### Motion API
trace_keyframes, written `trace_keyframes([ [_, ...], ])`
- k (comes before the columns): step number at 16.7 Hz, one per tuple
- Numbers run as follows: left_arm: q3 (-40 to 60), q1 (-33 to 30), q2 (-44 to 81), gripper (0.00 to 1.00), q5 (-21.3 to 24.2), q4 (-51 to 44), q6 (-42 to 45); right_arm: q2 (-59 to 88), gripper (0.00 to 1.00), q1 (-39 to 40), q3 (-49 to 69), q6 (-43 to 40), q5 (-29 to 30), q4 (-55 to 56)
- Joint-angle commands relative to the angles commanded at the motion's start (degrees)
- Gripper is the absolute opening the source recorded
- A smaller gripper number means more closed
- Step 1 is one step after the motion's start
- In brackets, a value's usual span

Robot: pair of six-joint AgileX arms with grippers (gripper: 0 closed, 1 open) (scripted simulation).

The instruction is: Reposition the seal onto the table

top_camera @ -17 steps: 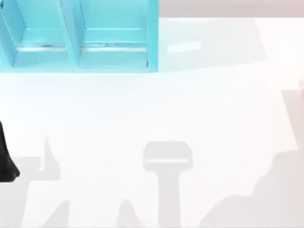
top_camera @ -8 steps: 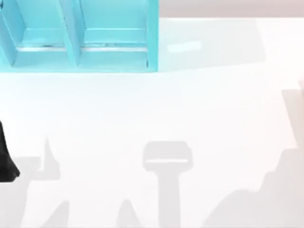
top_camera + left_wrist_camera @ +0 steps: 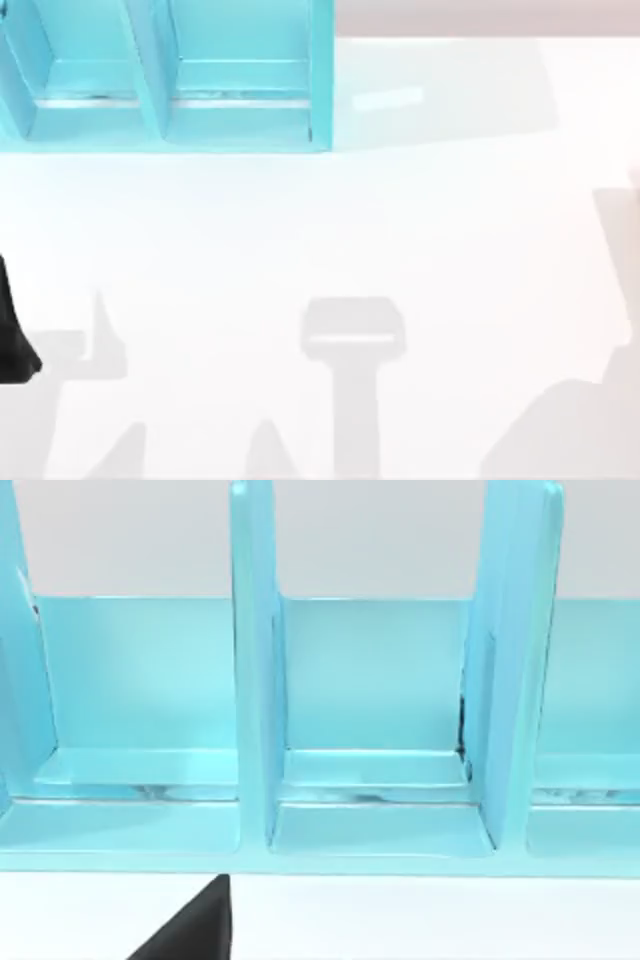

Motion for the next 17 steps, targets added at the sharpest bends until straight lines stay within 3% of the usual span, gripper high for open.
trace_keyframes([
  [5,0.0,0.0,0.0,1.00,0.0,0.0,0.0,2.4,1.00,1.0,-9.9,1.0,0.1,12.1],
  [10,0.0,0.0,0.0,1.00,0.0,0.0,0.0,2.9,1.00,1.0,-10.8,1.0,0.0,13.0],
  [17,0.0,0.0,0.0,1.00,0.0,0.0,0.0,2.9,0.47,1.0,-10.8,1.0,0.0,13.0],
])
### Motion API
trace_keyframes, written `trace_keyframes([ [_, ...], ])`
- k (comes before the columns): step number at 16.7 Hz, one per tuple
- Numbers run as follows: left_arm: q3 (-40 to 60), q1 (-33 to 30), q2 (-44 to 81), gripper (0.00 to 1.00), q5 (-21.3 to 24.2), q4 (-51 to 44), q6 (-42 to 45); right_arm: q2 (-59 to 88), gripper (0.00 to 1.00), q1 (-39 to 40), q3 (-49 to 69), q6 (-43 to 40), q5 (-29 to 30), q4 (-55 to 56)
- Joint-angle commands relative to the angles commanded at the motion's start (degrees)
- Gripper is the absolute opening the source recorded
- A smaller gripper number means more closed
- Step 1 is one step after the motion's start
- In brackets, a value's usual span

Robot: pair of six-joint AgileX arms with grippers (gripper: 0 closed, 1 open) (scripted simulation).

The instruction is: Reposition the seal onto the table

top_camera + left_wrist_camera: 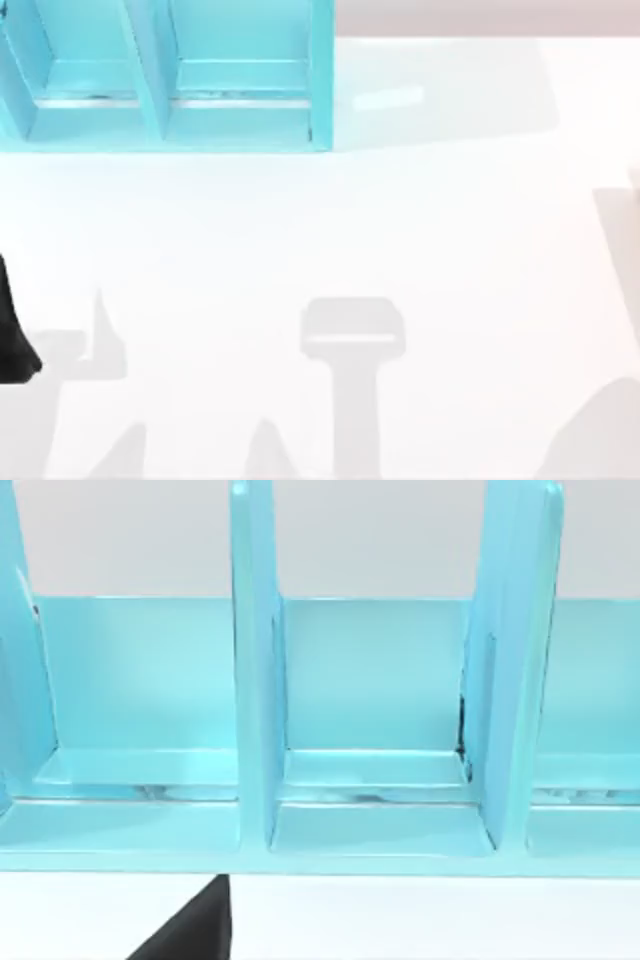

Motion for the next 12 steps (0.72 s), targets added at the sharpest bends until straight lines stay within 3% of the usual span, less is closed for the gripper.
trace_keyframes([
  [6,0.0,0.0,0.0,1.00,0.0,0.0,0.0,0.0,0.02,0.0,0.0,0.0,0.0,0.0],
  [12,0.0,0.0,0.0,1.00,0.0,0.0,0.0,0.0,0.00,0.0,0.0,0.0,0.0,0.0],
])
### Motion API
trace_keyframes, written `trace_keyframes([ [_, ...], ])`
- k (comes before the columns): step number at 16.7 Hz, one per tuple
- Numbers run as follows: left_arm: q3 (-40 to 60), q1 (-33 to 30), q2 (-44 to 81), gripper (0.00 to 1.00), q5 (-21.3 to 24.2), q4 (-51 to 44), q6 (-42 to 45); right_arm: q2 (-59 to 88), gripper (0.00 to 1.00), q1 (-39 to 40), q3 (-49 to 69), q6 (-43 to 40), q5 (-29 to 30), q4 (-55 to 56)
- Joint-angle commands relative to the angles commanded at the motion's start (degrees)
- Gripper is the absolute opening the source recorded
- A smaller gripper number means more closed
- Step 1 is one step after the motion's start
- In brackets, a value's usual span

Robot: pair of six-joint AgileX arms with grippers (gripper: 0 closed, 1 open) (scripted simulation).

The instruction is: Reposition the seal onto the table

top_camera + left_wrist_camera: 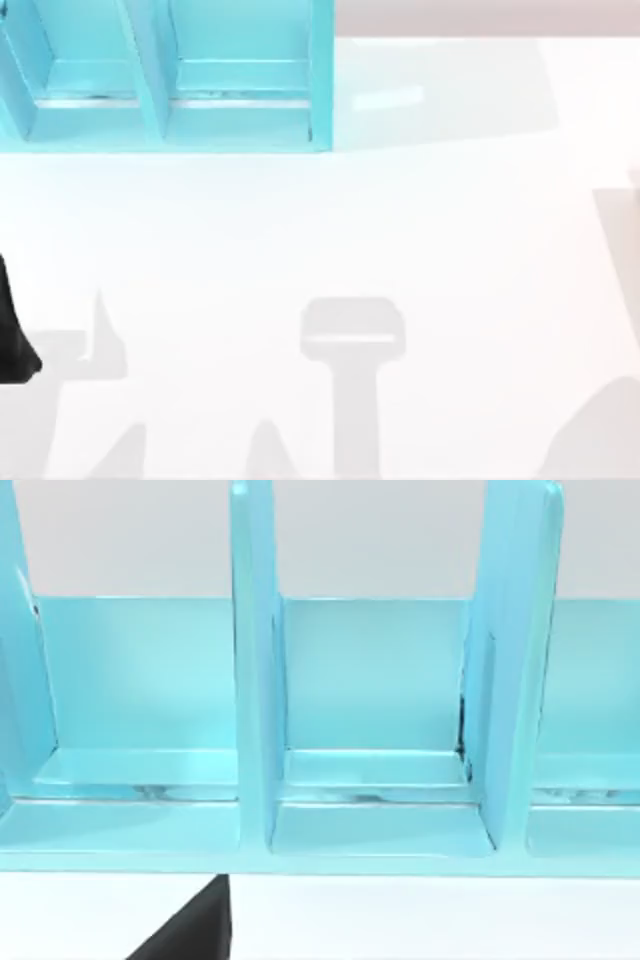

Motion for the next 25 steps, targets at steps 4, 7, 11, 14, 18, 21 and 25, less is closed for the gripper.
trace_keyframes([
  [4,0.0,0.0,0.0,1.00,0.0,0.0,0.0,-0.2,0.00,0.0,0.1,0.2,0.1,-0.1],
  [7,0.0,0.0,0.0,1.00,0.0,0.0,0.0,-3.6,0.00,3.8,3.8,3.7,0.7,-4.0],
  [11,0.0,0.0,0.0,1.00,0.0,0.0,0.0,-11.3,0.00,14.9,12.1,12.7,1.3,-15.2],
  [14,0.0,0.0,0.0,1.00,0.0,0.0,0.0,-16.3,0.00,22.1,16.8,18.9,1.3,-22.9],
  [18,0.0,0.0,0.0,1.00,0.0,0.0,0.0,-17.6,0.00,27.4,19.0,24.8,0.7,-30.1],
  [21,0.0,0.0,0.0,1.00,0.0,0.0,0.0,-15.8,0.00,28.8,18.7,28.1,0.2,-33.1],
  [25,0.0,0.0,0.0,1.00,0.0,0.0,0.0,-15.2,0.00,29.1,18.6,29.0,0.0,-33.7],
])
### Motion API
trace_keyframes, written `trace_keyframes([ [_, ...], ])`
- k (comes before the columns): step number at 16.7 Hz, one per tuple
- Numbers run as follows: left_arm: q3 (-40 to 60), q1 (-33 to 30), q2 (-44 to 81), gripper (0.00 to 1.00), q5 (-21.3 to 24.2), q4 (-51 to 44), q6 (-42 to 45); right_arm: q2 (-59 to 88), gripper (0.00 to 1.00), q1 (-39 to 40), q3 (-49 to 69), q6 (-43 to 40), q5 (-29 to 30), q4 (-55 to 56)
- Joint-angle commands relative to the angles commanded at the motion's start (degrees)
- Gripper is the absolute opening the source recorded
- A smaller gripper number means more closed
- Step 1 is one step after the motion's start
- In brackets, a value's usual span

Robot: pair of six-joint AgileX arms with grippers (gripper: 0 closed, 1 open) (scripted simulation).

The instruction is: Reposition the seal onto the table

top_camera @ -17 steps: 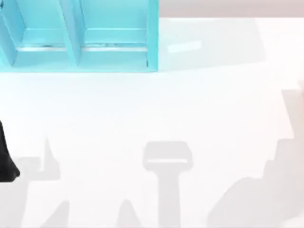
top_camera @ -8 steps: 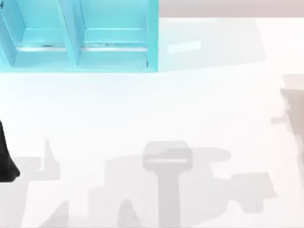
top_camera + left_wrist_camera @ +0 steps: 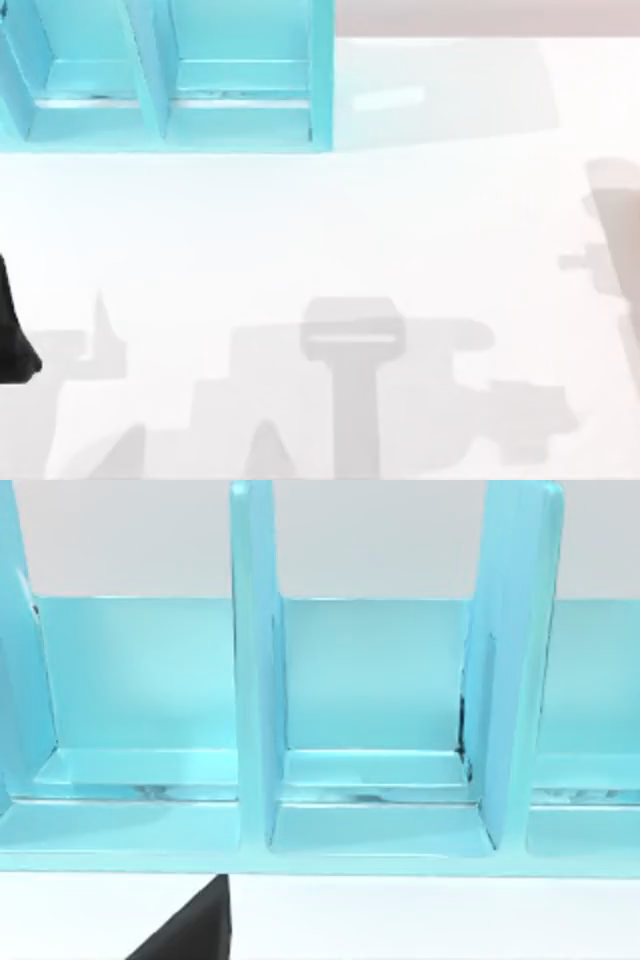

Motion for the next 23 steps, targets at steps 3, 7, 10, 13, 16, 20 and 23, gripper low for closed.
trace_keyframes([
  [3,0.0,0.0,0.0,1.00,0.0,0.0,0.0,0.0,0.00,-0.2,0.1,0.1,0.0,0.2],
  [7,0.0,0.0,0.0,1.00,0.0,0.0,0.0,5.8,0.00,3.8,4.4,4.1,0.0,1.4],
  [10,0.0,0.0,0.0,1.00,0.0,0.0,0.0,14.3,0.00,9.6,10.4,10.1,0.1,3.5],
  [13,0.0,0.0,0.0,1.00,0.0,0.0,0.0,24.0,0.00,16.5,17.4,17.1,0.2,6.2],
  [16,0.0,0.0,0.0,1.00,0.0,0.0,0.0,33.0,0.00,23.0,23.7,23.7,0.3,9.0],
  [20,0.0,0.0,0.0,1.00,0.0,0.0,0.0,40.3,0.00,28.4,28.8,29.3,0.4,11.5],
  [23,0.0,0.0,0.0,1.00,0.0,0.0,0.0,41.0,0.00,28.9,29.3,29.8,0.4,11.7],
])
